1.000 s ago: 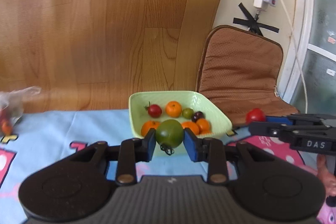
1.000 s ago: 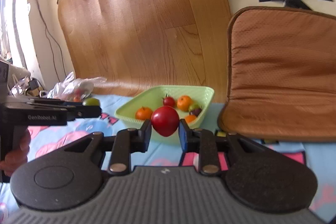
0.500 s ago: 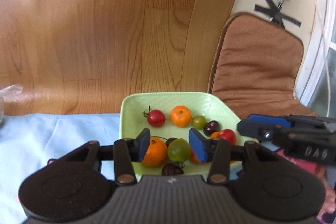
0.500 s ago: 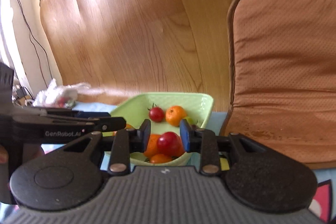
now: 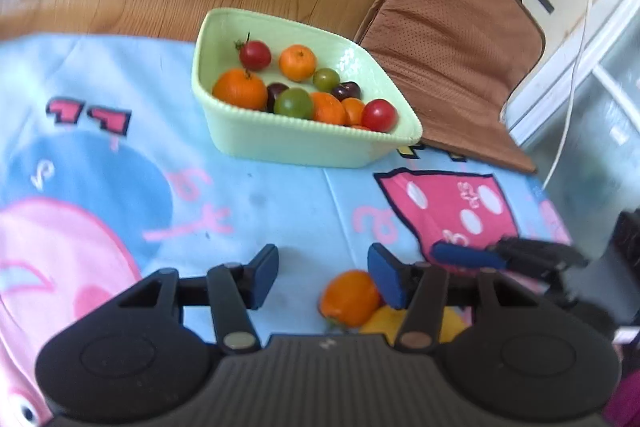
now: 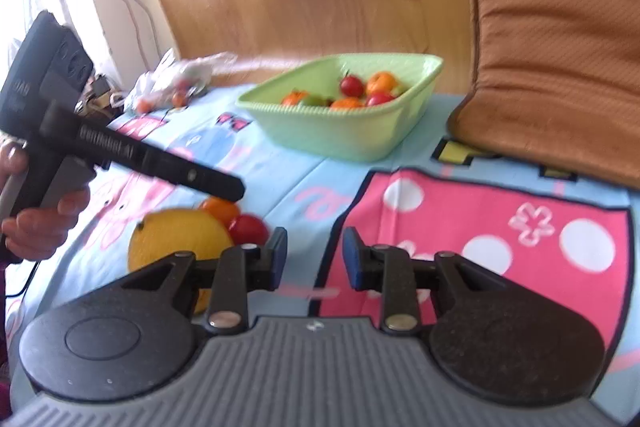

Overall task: Organize fruits
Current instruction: 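Move the left tool to the orange tomato while the right tool approaches a red tomato, then grasp the orange tomato with the left tool while the right tool grasps the red tomato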

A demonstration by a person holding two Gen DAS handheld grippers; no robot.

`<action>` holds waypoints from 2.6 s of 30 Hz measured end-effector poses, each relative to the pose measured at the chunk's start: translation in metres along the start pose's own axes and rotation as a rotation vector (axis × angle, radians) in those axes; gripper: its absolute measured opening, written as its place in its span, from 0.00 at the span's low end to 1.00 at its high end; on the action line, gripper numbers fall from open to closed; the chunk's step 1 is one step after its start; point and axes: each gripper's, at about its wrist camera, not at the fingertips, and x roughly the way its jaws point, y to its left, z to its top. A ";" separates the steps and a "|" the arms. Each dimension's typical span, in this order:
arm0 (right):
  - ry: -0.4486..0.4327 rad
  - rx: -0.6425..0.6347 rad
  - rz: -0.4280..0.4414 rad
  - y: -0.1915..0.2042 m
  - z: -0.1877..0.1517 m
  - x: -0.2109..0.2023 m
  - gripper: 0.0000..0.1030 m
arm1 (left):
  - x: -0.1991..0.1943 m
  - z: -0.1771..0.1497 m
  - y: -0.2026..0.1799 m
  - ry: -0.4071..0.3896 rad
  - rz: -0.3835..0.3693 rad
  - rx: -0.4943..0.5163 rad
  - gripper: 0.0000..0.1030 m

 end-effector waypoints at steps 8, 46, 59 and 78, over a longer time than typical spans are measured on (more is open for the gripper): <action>0.024 -0.203 0.020 0.031 0.000 0.017 0.31 | -0.020 -0.023 0.012 -0.051 -0.034 -0.060 0.47; -0.037 -0.114 -0.035 0.089 -0.069 -0.042 0.30 | -0.095 -0.120 0.013 -0.202 0.076 0.103 0.31; -0.060 -0.183 -0.159 0.108 -0.079 -0.039 0.32 | -0.082 -0.145 -0.016 -0.238 0.214 0.248 0.29; -0.079 -0.161 -0.208 0.124 -0.094 -0.051 0.39 | -0.084 -0.183 -0.048 -0.255 0.274 0.324 0.38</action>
